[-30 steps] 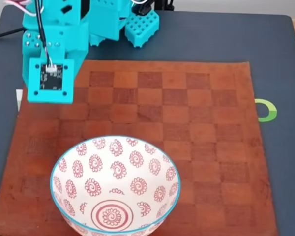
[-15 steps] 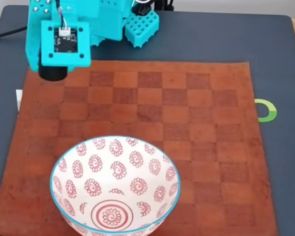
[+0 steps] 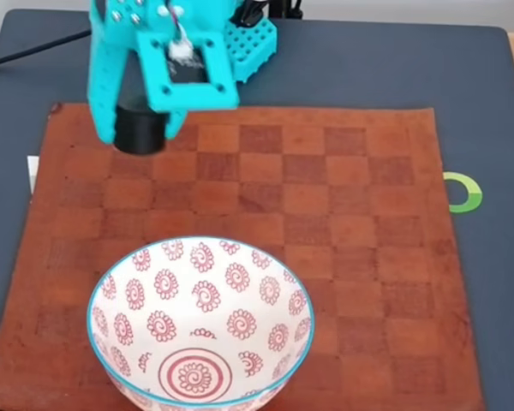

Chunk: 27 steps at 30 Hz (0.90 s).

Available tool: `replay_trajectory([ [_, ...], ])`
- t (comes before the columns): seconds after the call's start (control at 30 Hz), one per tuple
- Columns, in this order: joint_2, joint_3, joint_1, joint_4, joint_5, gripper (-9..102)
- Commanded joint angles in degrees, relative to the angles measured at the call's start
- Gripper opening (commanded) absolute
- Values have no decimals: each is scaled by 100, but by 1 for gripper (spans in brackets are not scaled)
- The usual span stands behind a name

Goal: Grasp a black cylinder and put it in a bowl.

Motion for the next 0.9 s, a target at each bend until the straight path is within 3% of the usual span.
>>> replay_trajectory([
  [0.0,-308,-765,-193,26,26,17],
  [0.87,-3463,-3894,-747,26,-9,18],
])
